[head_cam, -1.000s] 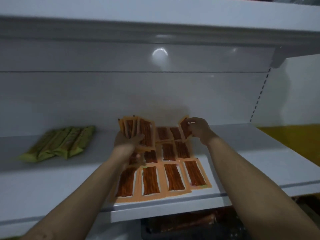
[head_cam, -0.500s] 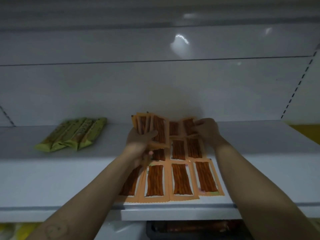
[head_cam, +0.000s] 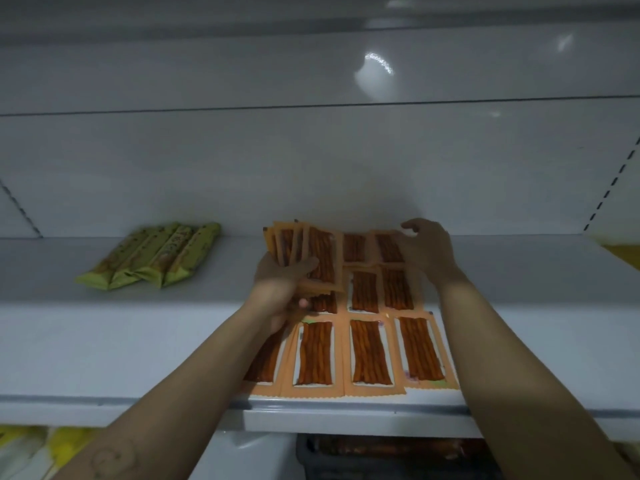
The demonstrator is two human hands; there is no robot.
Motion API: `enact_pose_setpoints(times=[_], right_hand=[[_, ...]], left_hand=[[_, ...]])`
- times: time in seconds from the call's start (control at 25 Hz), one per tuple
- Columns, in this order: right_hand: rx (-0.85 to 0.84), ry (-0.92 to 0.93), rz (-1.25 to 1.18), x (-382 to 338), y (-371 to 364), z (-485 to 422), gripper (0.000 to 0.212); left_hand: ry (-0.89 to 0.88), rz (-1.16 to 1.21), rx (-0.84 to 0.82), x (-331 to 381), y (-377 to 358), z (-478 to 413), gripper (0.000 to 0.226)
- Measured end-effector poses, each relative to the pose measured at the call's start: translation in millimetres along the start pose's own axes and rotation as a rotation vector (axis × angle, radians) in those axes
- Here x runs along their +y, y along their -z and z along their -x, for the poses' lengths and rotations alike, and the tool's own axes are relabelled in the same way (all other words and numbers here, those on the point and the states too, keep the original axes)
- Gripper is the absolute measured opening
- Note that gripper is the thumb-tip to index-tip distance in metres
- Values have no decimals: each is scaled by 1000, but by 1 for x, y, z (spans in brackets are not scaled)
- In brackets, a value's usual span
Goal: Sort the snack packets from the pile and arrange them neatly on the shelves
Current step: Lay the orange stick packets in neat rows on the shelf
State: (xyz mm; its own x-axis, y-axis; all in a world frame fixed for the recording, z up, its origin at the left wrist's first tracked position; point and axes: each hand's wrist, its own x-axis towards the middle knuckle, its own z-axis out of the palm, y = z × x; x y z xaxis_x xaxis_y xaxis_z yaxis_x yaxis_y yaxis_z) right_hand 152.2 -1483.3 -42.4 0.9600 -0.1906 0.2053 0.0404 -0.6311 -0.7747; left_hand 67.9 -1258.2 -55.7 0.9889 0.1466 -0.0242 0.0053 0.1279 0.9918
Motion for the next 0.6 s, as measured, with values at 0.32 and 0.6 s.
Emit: enact_pose_setpoints(times=[0.32, 0.6], right_hand=[[-453, 116, -46, -78, -19, 50, 67], [-189, 106, -216, -109, -51, 72, 43]], left_hand=[[-41, 105, -46, 4, 17, 2, 36], [42, 266, -110, 18, 71, -3, 29]])
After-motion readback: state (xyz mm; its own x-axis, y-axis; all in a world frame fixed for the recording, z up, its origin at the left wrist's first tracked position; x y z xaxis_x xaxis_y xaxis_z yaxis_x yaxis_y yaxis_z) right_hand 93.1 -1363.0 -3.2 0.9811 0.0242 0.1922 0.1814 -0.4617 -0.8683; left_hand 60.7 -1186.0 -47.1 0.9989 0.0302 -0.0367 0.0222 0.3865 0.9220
